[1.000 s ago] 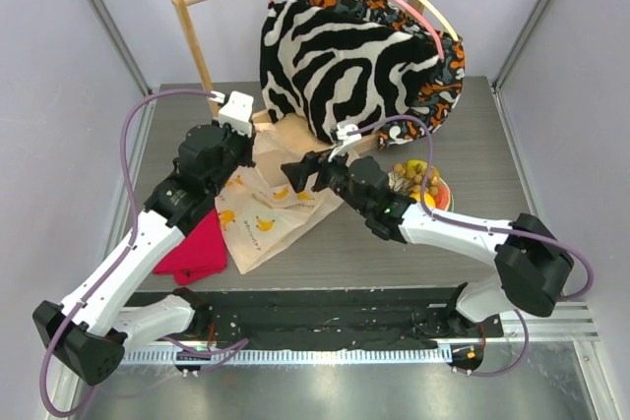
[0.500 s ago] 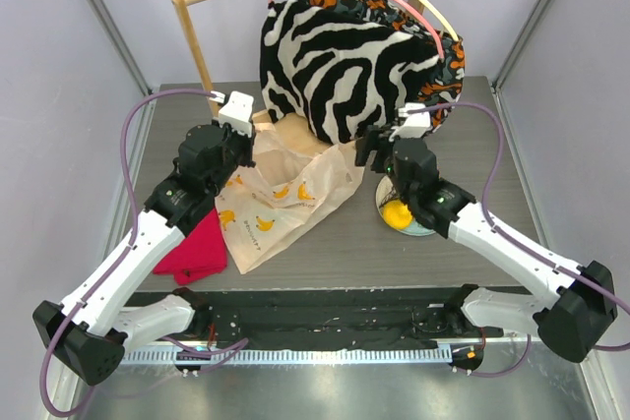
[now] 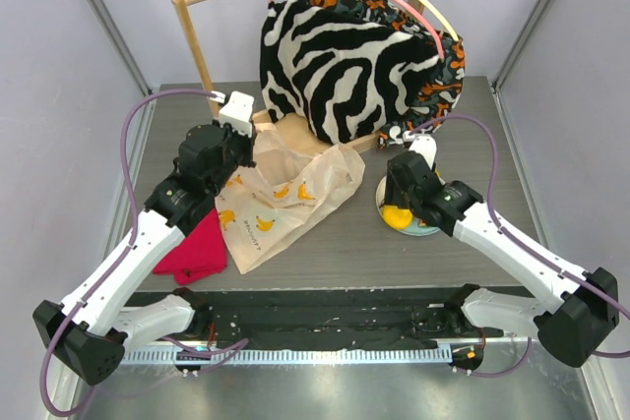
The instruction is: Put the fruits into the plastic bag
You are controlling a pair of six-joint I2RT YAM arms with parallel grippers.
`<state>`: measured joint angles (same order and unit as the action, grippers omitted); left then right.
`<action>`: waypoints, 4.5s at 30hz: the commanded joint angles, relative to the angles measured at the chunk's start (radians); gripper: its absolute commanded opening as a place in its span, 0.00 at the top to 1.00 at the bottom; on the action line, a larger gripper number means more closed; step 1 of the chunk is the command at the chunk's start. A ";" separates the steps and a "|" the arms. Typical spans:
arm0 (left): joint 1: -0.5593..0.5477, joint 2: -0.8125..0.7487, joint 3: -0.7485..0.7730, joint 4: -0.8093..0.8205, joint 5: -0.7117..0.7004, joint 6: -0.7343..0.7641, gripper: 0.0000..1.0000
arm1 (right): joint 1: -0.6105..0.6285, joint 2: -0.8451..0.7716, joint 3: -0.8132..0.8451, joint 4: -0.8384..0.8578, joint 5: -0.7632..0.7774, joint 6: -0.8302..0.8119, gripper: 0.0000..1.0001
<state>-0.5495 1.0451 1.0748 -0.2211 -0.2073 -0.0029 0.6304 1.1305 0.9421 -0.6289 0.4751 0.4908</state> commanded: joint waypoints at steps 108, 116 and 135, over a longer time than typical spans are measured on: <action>0.000 -0.011 0.025 0.046 -0.001 -0.012 1.00 | 0.144 0.305 0.214 0.931 -0.538 0.017 0.99; 0.002 -0.010 0.024 0.045 -0.003 -0.012 1.00 | 0.166 0.400 0.282 0.913 -0.423 -0.050 0.99; 0.002 -0.002 0.025 0.046 -0.004 -0.011 1.00 | 0.287 0.706 0.448 0.538 -0.383 -0.127 0.99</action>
<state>-0.5495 1.0462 1.0748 -0.2211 -0.2012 -0.0181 0.9192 1.8202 1.3338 -0.0517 0.0883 0.3492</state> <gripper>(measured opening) 0.019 0.046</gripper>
